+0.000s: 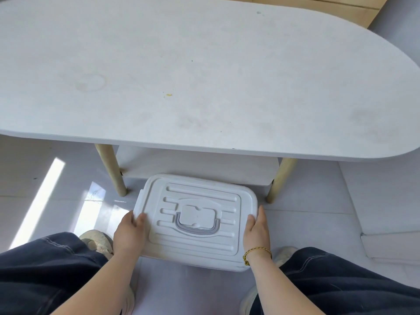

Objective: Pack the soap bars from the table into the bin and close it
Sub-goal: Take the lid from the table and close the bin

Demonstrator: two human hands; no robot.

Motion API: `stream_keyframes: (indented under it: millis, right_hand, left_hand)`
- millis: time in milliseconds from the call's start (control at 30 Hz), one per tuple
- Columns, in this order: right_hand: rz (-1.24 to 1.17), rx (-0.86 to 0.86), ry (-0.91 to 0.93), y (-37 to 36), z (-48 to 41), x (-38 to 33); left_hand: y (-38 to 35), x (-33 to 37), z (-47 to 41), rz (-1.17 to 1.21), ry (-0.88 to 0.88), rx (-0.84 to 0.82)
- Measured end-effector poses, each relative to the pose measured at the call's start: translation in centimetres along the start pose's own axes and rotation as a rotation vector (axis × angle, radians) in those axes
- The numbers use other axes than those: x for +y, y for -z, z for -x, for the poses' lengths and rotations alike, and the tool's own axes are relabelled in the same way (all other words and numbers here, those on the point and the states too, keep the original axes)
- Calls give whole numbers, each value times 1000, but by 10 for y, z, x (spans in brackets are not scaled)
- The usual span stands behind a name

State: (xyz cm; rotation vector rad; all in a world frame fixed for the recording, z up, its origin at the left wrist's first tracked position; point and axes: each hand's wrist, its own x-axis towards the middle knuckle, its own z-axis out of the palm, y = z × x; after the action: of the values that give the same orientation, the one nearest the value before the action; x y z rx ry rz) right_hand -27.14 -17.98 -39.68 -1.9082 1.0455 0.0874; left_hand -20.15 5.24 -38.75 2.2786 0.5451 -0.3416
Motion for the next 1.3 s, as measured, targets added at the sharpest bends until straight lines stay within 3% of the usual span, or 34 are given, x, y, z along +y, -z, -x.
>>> stream_keyframes:
  millis: [200, 267, 400, 533, 700, 833, 1100, 1300]
  right_hand:
    - [-59, 18, -39, -2, -4, 1]
    - [-199, 24, -129, 1, -1, 1]
    - [-423, -85, -506, 12, -1, 5]
    - [-372, -113, -506, 18, -3, 6]
    - [-370, -10, -435, 16, -4, 2]
    - [-246, 83, -310, 12, -3, 0]
    - [10, 112, -168, 3, 4, 0]
    - [183, 148, -132, -2, 5, -2]
  left_hand:
    - [7, -6, -9, 116, 10, -129]
    - [14, -9, -14, 269, 138, -213]
    - [19, -11, -17, 573, 386, -466]
    - [19, -8, -19, 614, 446, -555]
    - [18, -9, -23, 578, 373, -425]
    - [18, -2, -22, 475, 248, -240]
    - [10, 2, -9, 312, 68, -22]
    - [4, 2, -6, 321, 37, 34]
